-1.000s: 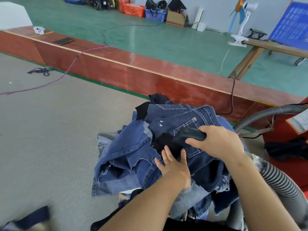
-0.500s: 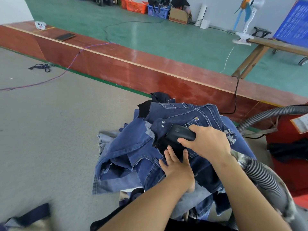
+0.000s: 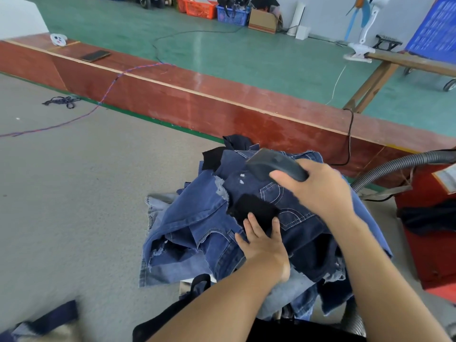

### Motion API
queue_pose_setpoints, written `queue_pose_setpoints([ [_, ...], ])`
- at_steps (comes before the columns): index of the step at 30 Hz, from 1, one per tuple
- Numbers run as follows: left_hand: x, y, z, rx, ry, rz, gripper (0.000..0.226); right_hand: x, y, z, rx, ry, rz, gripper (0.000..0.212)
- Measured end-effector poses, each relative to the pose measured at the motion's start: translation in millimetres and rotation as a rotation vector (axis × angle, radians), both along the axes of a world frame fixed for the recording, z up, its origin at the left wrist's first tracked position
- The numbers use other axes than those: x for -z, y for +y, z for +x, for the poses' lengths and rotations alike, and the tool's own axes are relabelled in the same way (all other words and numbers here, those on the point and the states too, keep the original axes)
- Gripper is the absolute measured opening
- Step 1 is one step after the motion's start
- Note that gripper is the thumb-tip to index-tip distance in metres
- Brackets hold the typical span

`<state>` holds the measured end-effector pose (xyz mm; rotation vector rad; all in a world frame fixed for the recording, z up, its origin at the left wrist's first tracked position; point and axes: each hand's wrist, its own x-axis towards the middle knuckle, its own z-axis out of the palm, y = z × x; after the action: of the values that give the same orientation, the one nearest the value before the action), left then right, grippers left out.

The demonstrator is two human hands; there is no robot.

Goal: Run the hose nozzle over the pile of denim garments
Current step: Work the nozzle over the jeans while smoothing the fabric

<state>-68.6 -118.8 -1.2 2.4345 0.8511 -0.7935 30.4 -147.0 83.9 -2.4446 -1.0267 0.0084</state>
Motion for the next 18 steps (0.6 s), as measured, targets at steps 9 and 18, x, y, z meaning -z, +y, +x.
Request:
queue_pose_setpoints([
  [9, -1, -4, 3, -0.094, 0.064, 0.001, 0.117, 10, -41, 4, -0.033, -0.133, -0.386, 0.042],
  [18, 3, -4, 6, -0.099, 0.076, -0.016, 0.121, 29, -20, 2, -0.076, -0.177, -0.390, 0.044],
])
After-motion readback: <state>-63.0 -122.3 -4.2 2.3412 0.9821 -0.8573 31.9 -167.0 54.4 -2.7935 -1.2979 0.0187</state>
